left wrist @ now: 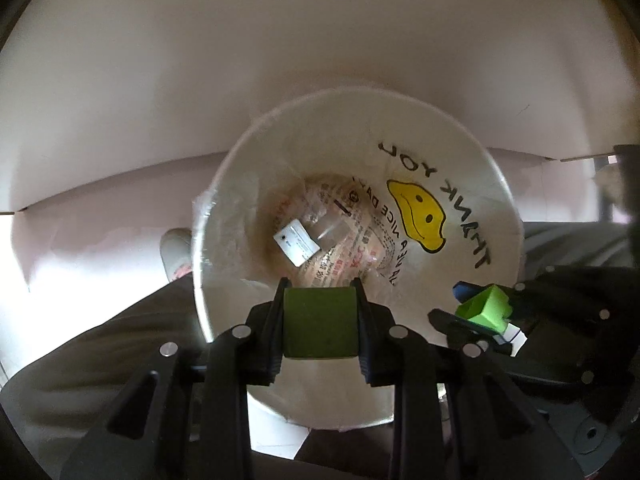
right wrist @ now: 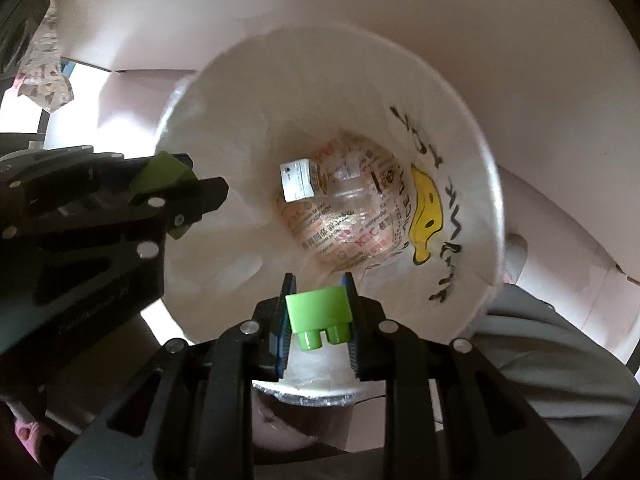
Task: Collect trash
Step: 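Lower and open the left tool over the bin while the right tool releases the lime brick, then raise both open tools from the bin toward the items on the bed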
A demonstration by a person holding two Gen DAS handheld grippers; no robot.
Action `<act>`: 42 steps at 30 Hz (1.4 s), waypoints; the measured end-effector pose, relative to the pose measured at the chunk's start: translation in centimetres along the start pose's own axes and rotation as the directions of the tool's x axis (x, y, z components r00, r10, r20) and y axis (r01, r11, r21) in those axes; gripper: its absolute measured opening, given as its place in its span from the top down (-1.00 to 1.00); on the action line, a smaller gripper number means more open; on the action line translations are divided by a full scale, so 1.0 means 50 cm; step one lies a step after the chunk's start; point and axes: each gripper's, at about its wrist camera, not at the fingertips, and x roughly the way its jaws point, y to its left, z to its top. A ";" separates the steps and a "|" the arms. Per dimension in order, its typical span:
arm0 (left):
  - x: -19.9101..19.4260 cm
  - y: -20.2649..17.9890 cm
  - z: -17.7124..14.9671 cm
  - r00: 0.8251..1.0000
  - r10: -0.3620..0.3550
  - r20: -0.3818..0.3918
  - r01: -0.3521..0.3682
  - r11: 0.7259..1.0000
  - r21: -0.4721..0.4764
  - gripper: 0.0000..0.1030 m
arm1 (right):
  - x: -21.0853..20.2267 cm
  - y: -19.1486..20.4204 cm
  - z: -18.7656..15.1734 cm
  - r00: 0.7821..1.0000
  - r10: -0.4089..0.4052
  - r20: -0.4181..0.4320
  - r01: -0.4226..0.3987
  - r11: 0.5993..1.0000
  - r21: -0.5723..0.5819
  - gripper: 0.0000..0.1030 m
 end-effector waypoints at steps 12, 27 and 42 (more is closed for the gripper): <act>0.068 0.009 0.027 0.994 -0.068 -0.089 0.063 0.997 -0.049 0.34 | 0.062 -0.014 0.019 0.997 -0.015 -0.075 0.015 1.000 0.006 0.50; 0.018 0.028 0.018 0.999 -0.006 -0.036 0.003 0.997 -0.078 -0.21 | 0.022 -0.014 0.010 0.998 -0.057 -0.016 0.058 0.998 0.003 -0.11; -0.215 -0.018 -0.047 0.967 0.106 0.230 -0.114 0.993 0.022 -0.61 | -0.176 0.006 -0.077 0.978 -0.101 0.183 0.108 0.994 -0.030 -0.26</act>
